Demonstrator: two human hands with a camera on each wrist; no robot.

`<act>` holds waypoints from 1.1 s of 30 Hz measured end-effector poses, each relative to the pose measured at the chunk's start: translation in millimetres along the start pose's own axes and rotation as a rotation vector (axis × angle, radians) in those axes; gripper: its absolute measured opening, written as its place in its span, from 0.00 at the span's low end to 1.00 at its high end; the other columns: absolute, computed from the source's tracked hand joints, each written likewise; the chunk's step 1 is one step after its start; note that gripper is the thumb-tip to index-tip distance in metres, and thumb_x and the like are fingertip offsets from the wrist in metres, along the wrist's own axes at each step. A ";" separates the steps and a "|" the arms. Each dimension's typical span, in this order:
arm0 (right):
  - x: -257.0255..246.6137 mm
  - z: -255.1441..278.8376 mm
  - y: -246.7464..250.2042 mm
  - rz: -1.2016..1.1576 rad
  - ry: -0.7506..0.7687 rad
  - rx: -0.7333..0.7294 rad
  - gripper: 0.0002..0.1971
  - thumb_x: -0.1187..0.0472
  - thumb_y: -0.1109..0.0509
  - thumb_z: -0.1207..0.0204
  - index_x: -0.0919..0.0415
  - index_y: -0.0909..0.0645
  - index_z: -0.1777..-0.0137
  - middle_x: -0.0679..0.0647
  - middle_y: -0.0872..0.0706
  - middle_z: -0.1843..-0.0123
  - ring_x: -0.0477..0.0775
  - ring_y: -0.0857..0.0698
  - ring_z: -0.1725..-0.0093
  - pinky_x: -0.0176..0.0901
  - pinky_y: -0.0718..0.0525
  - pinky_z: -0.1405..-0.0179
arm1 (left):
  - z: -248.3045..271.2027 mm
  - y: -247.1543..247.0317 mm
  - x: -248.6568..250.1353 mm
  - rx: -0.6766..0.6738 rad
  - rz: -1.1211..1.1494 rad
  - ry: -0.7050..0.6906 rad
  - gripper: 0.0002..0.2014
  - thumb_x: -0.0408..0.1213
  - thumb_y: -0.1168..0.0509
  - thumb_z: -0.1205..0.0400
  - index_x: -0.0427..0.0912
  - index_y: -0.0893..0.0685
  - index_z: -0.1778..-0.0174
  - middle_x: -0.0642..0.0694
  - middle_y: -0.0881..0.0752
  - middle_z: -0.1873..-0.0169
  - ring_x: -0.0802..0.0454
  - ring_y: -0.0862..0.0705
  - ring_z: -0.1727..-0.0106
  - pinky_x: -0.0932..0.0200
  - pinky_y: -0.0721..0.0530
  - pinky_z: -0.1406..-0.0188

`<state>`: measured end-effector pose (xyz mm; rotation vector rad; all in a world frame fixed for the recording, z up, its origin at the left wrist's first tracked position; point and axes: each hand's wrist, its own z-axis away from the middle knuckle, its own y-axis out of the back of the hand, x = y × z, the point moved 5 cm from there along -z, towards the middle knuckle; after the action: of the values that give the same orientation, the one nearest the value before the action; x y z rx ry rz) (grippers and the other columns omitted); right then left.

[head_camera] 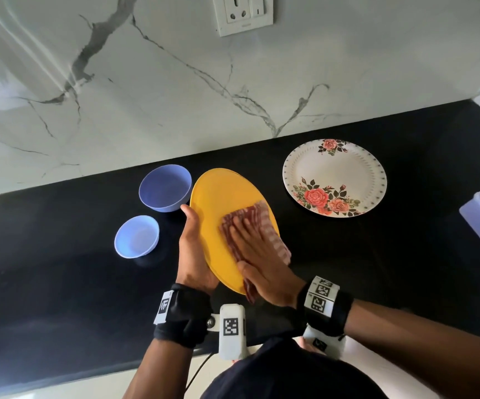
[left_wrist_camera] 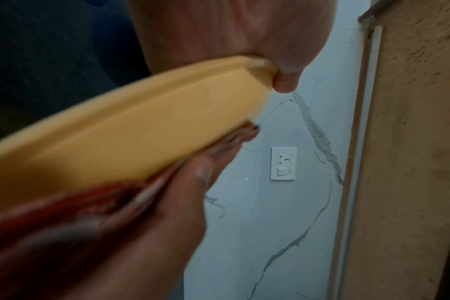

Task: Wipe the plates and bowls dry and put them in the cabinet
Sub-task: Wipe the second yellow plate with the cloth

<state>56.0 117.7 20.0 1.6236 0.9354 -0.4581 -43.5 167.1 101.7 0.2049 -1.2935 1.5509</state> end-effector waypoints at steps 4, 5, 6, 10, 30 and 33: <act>-25.9 -31.8 12.6 0.077 0.134 0.036 0.30 0.53 0.54 0.10 0.60 0.53 0.11 0.56 0.53 0.08 0.58 0.56 0.09 0.61 0.60 0.11 | -3.2 -0.3 -2.6 -0.068 0.050 0.055 0.47 0.74 0.56 0.15 0.37 0.16 0.24 0.30 0.16 0.26 0.31 0.16 0.26 0.35 0.16 0.27; -30.3 -42.1 17.4 0.082 0.151 0.053 0.30 0.54 0.54 0.10 0.60 0.53 0.11 0.56 0.53 0.08 0.57 0.56 0.09 0.58 0.61 0.11 | -4.2 -1.7 -2.8 -0.078 0.056 0.055 0.46 0.74 0.56 0.14 0.37 0.17 0.22 0.30 0.17 0.25 0.32 0.17 0.24 0.36 0.16 0.27; -31.2 -52.8 21.5 0.084 0.166 0.078 0.29 0.55 0.53 0.10 0.61 0.52 0.11 0.56 0.52 0.08 0.55 0.56 0.09 0.56 0.62 0.12 | -4.7 -2.7 -2.2 -0.074 0.059 0.043 0.45 0.73 0.57 0.13 0.39 0.15 0.24 0.31 0.17 0.25 0.33 0.17 0.25 0.37 0.15 0.28; 6.2 -88.3 34.3 0.134 -0.010 0.159 0.29 0.53 0.55 0.09 0.62 0.50 0.10 0.54 0.52 0.09 0.50 0.55 0.09 0.53 0.64 0.11 | -4.7 -5.3 3.0 -0.018 0.017 -0.002 0.40 0.70 0.59 0.11 0.50 0.06 0.37 0.35 0.12 0.30 0.34 0.12 0.31 0.37 0.09 0.38; -13.9 -14.4 9.5 0.122 0.081 0.029 0.32 0.49 0.55 0.10 0.64 0.50 0.11 0.58 0.52 0.08 0.61 0.55 0.09 0.57 0.64 0.12 | -6.8 -8.2 4.6 -0.032 0.043 0.036 0.45 0.73 0.57 0.14 0.40 0.05 0.39 0.32 0.12 0.32 0.34 0.11 0.33 0.38 0.10 0.36; -32.6 -44.7 17.2 0.129 0.150 0.072 0.31 0.51 0.54 0.11 0.61 0.49 0.10 0.56 0.50 0.08 0.59 0.54 0.09 0.72 0.59 0.13 | -6.5 -12.5 3.9 -0.068 0.085 0.018 0.44 0.70 0.58 0.11 0.39 0.08 0.33 0.35 0.12 0.30 0.40 0.11 0.31 0.44 0.09 0.39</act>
<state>41.3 148.6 66.8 1.7909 0.9274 -0.2866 -32.4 172.8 109.5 0.0939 -1.3538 1.5745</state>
